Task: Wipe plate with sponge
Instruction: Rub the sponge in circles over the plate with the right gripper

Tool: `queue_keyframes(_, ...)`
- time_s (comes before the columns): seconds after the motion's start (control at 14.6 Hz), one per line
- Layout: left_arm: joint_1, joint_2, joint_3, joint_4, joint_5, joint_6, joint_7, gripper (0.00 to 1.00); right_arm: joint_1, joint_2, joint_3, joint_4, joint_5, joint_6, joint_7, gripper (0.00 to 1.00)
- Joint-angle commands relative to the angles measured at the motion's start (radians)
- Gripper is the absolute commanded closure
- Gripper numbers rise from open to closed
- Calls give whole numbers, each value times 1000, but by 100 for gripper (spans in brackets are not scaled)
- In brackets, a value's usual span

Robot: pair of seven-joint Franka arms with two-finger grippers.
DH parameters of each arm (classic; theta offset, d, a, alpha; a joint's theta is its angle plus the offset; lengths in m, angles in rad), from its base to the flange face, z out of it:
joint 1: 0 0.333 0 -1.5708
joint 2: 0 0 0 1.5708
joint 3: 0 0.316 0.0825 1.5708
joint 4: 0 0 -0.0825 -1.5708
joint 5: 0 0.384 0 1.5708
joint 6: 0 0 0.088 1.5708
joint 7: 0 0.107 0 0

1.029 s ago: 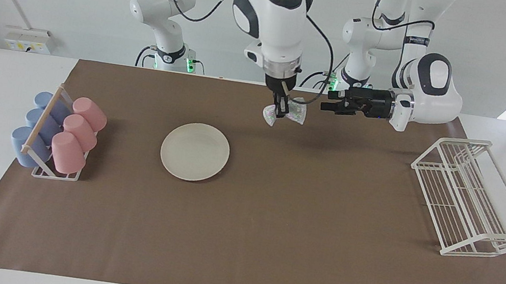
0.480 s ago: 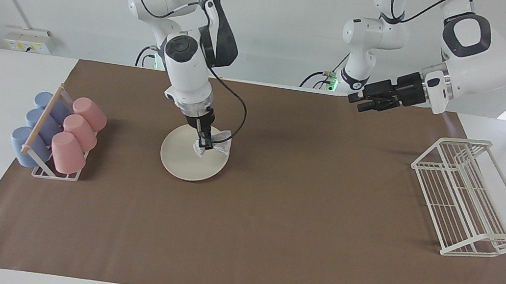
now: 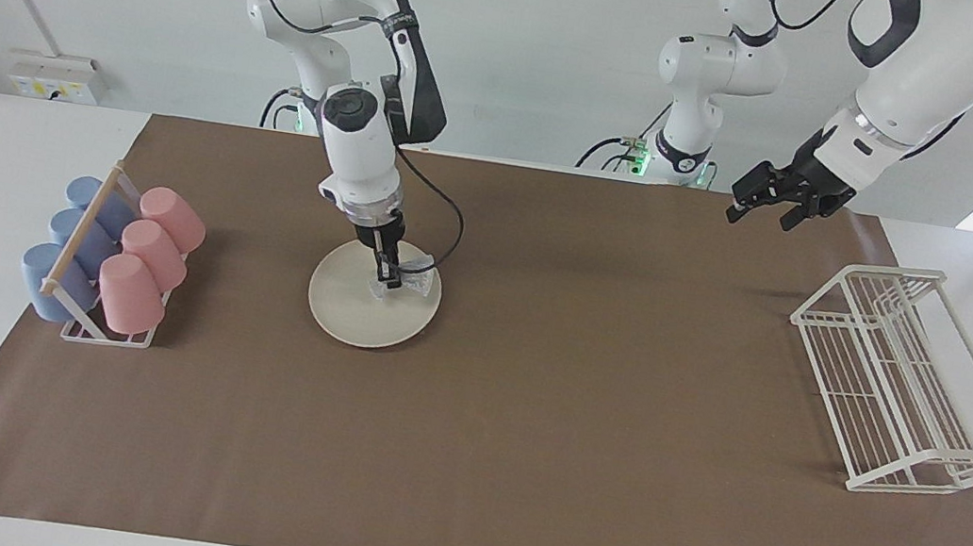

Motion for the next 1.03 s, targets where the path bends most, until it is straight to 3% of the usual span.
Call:
queue_keyframes(0.0, 2, 11, 7, 16, 39, -3, -10, 0, 15, 28, 3, -36, 13, 72, -16, 100)
queue_keyframes(0.41, 2, 9, 11, 16, 39, -15, -14, 0, -10, 25, 2, -44, 13, 61, -112, 100)
queue_keyframes(0.96, 2, 8, 11, 16, 39, -18, -13, 0, -157, 21, 2, -58, 13, 14, -397, 100)
